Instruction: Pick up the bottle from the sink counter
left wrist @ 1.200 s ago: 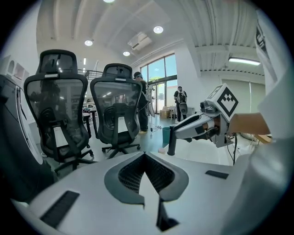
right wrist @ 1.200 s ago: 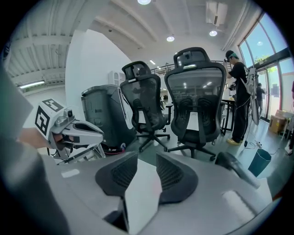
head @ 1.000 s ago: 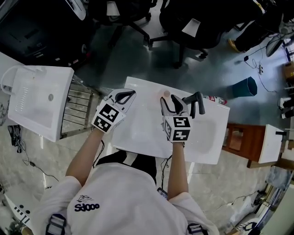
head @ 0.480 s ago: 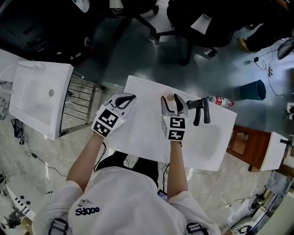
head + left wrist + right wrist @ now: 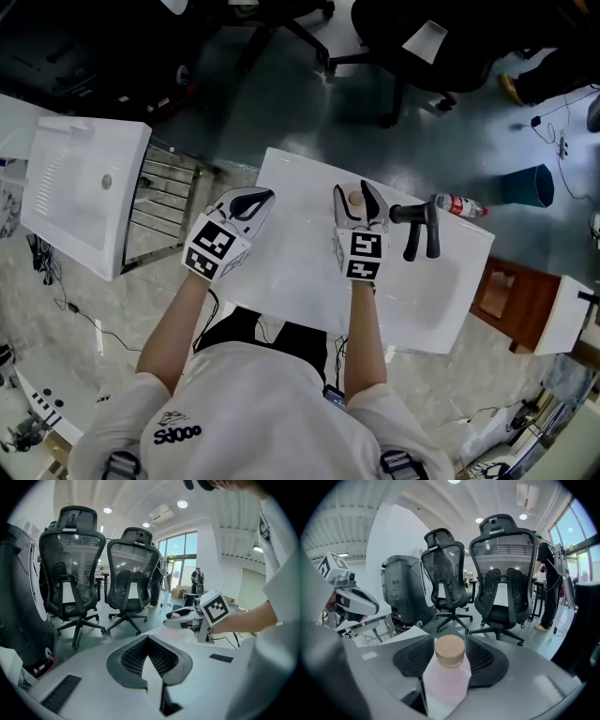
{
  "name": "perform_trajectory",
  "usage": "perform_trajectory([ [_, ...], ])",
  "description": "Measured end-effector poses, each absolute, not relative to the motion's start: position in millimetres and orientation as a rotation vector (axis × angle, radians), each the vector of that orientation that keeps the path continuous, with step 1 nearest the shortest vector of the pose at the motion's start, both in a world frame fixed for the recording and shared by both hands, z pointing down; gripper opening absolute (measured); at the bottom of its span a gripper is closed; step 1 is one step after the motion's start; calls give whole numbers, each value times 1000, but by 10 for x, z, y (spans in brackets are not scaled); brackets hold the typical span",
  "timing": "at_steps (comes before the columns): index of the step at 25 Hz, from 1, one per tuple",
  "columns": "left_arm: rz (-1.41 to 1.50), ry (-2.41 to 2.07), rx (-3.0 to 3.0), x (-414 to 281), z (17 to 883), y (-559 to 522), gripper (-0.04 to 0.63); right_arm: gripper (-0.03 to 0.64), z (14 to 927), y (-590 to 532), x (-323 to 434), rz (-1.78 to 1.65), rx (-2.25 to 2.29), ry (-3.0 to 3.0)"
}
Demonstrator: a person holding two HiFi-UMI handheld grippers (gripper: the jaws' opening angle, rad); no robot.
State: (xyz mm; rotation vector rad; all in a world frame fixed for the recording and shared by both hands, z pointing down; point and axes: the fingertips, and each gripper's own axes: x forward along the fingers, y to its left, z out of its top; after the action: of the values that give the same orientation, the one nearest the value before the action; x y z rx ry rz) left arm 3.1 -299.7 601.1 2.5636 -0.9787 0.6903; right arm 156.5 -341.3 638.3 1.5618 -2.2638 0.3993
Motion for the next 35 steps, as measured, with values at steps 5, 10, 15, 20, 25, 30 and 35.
perform_trajectory([
  [5,689,-982,2551,-53,6015,-2946,0,126,6411,-3463,1574,329,1603,-2211],
  [10,673,-1009,2525,-170,6017,-2933,2,118,6412,-3487,1549,320,1615,-2209],
  [15,656,-1020,2529,-195,5984,-2955,1,107,6410,-3494,1546,302,1616,-2189],
  [20,636,-1019,2542,-182,5920,-2979,1,106,6373,-3469,1564,299,1626,-2200],
  [25,613,-1023,2573,-208,5783,-2994,2,104,6069,-3399,1510,273,1654,-2248],
  [30,585,-1029,2634,-228,5566,-3015,1,104,5683,-3252,1484,269,1680,-2247],
  [35,575,-1028,2710,-222,5312,-2992,0,104,5277,-3070,1442,261,1685,-2248],
])
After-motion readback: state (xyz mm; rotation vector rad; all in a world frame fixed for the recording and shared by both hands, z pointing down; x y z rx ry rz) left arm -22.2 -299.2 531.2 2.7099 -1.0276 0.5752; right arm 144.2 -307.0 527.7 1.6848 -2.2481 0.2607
